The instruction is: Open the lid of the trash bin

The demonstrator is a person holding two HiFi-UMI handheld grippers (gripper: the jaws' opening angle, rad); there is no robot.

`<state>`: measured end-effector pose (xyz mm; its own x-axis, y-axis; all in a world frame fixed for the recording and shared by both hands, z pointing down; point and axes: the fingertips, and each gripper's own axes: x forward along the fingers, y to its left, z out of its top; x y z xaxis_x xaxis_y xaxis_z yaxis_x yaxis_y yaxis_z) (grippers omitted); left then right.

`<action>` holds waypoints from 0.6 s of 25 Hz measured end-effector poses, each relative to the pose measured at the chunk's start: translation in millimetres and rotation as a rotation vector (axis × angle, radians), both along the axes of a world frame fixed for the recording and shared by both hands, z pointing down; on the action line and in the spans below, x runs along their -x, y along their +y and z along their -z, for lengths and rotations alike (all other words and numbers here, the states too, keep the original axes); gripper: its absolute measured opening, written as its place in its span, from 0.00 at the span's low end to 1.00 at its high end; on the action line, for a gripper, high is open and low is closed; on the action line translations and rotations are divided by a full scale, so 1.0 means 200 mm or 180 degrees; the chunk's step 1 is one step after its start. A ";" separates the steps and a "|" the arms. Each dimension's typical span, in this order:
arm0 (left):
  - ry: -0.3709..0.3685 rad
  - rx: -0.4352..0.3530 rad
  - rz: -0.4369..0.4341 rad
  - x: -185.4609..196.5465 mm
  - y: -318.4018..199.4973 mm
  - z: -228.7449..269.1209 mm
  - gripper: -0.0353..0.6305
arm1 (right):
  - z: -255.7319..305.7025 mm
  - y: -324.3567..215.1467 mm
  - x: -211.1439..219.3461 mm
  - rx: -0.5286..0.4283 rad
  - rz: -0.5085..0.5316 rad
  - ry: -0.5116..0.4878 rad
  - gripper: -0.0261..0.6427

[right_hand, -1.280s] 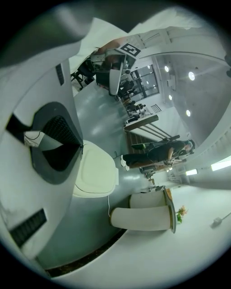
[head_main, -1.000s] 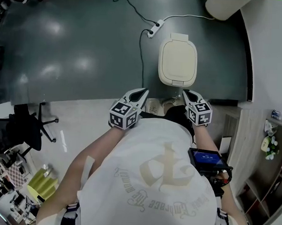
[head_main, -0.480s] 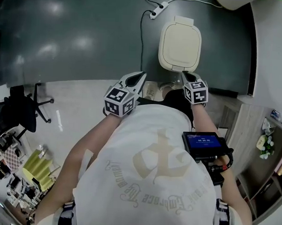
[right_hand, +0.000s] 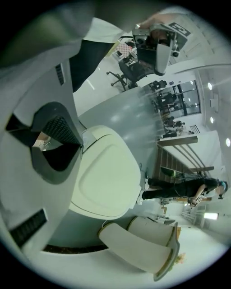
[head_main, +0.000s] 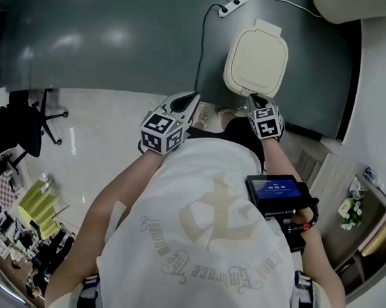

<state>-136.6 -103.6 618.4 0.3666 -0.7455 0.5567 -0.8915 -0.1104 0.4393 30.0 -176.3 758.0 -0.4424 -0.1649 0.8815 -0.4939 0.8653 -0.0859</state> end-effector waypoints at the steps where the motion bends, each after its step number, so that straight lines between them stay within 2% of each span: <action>1: 0.0004 0.0005 0.0028 0.01 0.00 -0.01 0.07 | 0.00 0.00 0.01 -0.0028 0.0080 0.0043 0.05; 9: 0.0057 0.0034 0.0190 0.04 0.01 -0.04 0.07 | -0.03 0.03 0.03 -0.0101 0.0394 0.0351 0.05; 15: 0.0068 0.0019 0.0219 0.05 0.04 -0.02 0.07 | -0.01 0.05 0.05 -0.0396 0.0873 0.0562 0.05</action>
<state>-146.5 -96.6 623.0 0.3266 -0.7660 0.5537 -0.8873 -0.0466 0.4589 19.0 -165.3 759.1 -0.3276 -0.1720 0.9290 -0.2394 0.9663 0.0945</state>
